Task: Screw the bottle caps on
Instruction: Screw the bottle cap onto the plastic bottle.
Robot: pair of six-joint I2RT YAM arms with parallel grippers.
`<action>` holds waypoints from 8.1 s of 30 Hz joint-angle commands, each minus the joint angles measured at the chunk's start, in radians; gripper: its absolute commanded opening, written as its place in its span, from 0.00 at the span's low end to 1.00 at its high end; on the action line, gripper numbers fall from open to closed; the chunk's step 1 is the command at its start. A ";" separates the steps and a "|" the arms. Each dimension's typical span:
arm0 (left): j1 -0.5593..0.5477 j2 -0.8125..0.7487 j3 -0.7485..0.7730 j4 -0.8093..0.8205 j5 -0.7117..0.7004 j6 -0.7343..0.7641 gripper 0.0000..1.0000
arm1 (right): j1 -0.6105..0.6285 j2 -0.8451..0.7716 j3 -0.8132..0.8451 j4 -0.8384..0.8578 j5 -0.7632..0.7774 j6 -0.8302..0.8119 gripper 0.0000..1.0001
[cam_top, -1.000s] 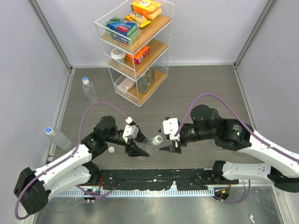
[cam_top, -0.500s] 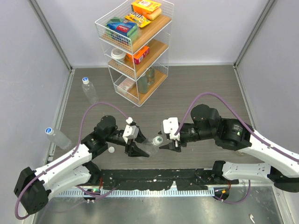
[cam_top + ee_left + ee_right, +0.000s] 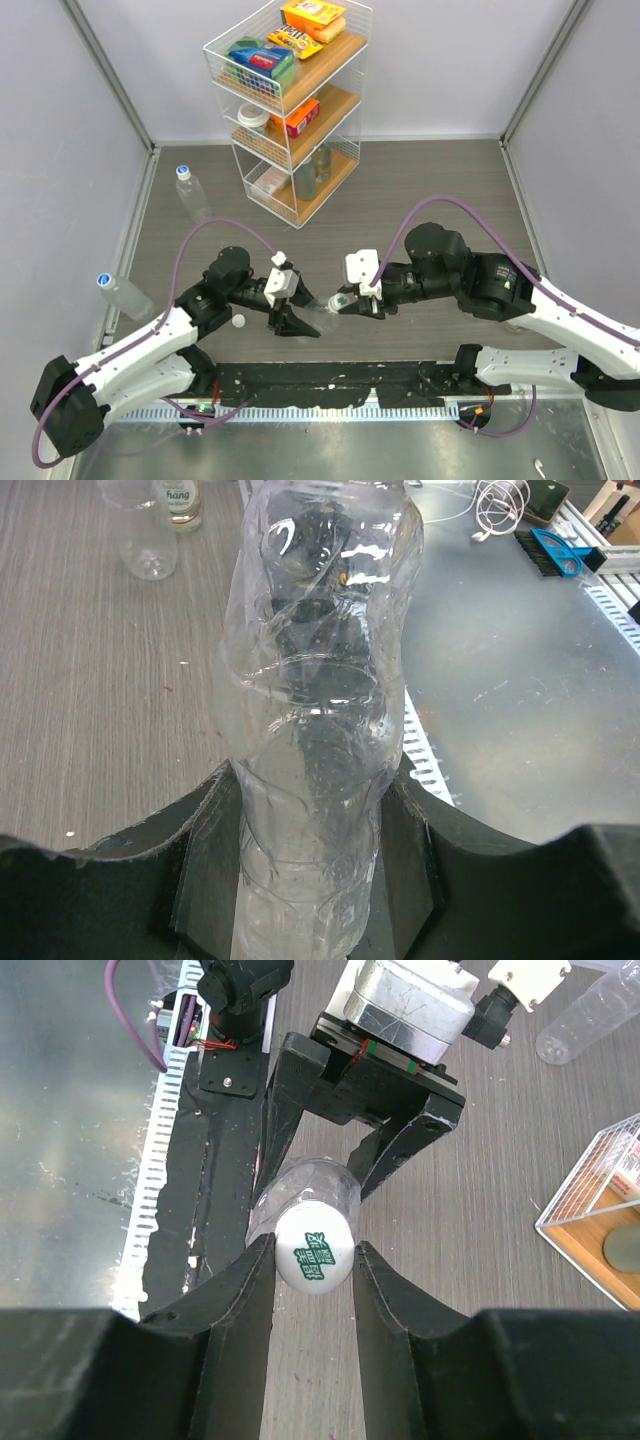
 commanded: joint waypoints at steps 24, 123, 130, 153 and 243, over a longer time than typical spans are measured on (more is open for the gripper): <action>0.000 -0.117 0.205 -0.230 -0.415 0.086 0.00 | 0.007 0.119 0.040 0.048 0.360 0.718 0.01; 0.058 0.119 0.218 -0.306 -0.013 0.291 0.00 | 0.007 0.091 0.137 -0.122 0.075 -0.026 0.38; 0.058 0.062 0.202 -0.275 -0.079 0.248 0.00 | 0.007 0.093 0.140 -0.121 0.104 -0.006 0.27; 0.020 -0.168 0.166 -0.052 -0.673 0.110 0.00 | -0.015 0.260 0.128 0.051 0.560 0.757 0.01; 0.019 0.003 -0.137 0.469 -0.376 -0.358 0.00 | -0.021 -0.079 -0.055 0.274 0.528 0.556 0.68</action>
